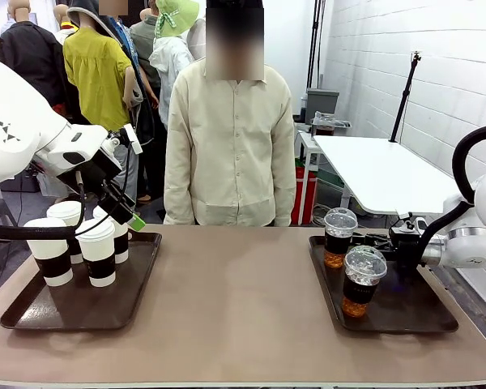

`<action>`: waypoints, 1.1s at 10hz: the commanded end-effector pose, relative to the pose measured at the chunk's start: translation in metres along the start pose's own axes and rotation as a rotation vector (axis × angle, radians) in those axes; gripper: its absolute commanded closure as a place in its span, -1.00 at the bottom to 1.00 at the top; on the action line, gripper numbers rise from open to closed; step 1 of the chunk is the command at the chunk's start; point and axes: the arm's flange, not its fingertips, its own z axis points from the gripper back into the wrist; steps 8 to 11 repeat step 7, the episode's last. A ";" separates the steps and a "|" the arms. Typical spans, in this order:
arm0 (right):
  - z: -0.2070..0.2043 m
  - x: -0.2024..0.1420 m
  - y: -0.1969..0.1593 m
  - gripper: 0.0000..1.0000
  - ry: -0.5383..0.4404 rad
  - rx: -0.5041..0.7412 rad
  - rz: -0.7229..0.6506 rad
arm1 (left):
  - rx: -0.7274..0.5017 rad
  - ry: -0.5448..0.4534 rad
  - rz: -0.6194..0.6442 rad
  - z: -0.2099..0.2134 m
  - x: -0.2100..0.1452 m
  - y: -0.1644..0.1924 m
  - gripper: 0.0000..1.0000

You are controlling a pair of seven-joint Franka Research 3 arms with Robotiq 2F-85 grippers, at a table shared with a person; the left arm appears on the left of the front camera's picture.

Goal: Distribute the coffee onto the tray.
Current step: Pick up another iced Americano from the middle of the table and place it on the right Handle tray.

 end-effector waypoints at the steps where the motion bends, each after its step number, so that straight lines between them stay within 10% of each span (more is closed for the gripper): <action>1: -0.001 0.001 -0.001 -1.00 0.002 0.002 0.002 | -0.014 -0.008 0.001 0.001 -0.001 0.002 -1.00; 11: -0.001 0.001 -0.001 -1.00 0.002 0.002 0.002 | -0.014 -0.008 0.001 0.001 -0.001 0.002 -1.00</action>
